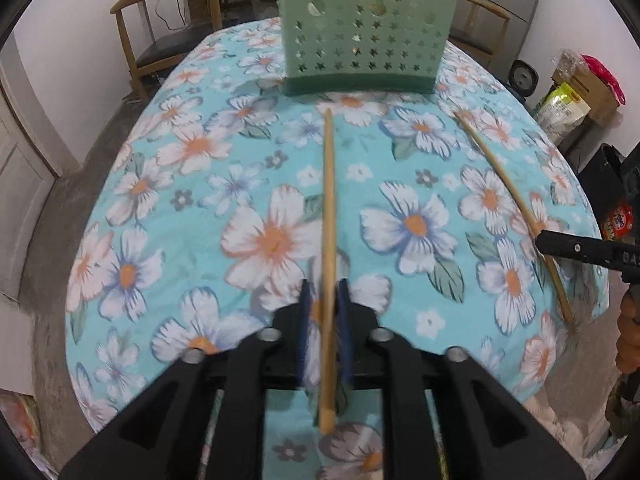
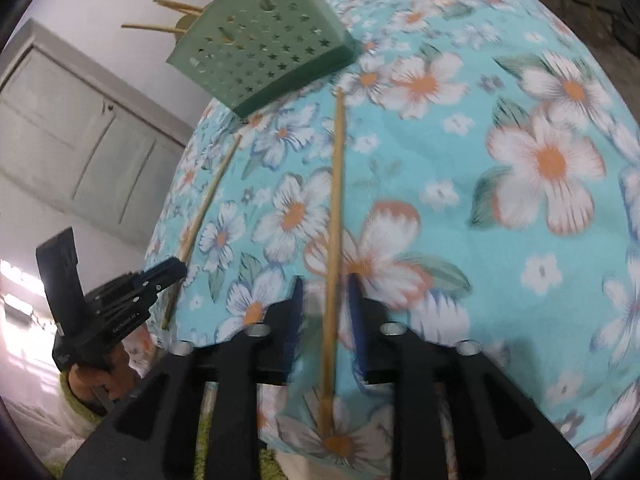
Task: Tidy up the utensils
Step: 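Grasp another wooden chopstick with the left tool while the right tool holds its chopstick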
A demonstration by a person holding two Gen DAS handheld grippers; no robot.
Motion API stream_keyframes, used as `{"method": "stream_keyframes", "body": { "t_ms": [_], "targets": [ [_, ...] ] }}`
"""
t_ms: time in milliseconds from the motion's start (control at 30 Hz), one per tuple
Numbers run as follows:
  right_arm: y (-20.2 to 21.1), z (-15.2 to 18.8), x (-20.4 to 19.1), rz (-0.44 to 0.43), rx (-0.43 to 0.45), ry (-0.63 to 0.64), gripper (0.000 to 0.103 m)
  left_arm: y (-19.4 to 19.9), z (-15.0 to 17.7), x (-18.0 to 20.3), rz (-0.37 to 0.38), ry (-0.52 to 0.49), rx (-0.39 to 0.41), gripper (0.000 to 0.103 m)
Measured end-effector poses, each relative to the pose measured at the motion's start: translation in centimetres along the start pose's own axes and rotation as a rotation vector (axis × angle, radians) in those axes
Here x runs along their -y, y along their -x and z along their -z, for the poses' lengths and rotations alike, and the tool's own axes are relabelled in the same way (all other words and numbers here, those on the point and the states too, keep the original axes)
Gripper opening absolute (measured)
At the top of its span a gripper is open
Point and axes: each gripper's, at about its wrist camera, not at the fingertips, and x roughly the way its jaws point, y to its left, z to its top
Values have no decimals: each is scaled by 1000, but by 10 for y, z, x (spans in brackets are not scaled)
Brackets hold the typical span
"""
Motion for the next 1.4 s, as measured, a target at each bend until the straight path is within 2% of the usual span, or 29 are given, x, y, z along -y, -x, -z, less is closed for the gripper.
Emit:
{"method": "stream_keyframes", "body": {
  "t_ms": [33, 67, 133, 267, 400, 500, 633, 1400],
  "targets": [
    [-1, -4, -5, 17, 4, 28, 38, -2, -5, 1, 4, 1, 3, 29],
    [-2, -9, -11, 53, 10, 69, 39, -3, -9, 2, 12, -4, 3, 32],
    [-6, -17, -20, 116, 18, 128, 39, -10, -20, 7, 13, -43, -10, 33],
    [-20, -35, -25, 183, 18, 184, 39, -30, -41, 16, -10, -99, -23, 33],
    [-33, -55, -24, 221, 21, 201, 25, -49, -66, 22, -40, -126, -10, 33],
    [-43, -66, -23, 231, 20, 194, 16, -58, -79, 25, -54, -126, 4, 31],
    [-51, -74, -23, 239, 17, 190, 10, -65, -89, 27, -56, -116, 12, 26],
    [-60, -84, -27, 254, 13, 190, 9, -67, -92, 26, -51, -117, 20, 24]
  ]
}}
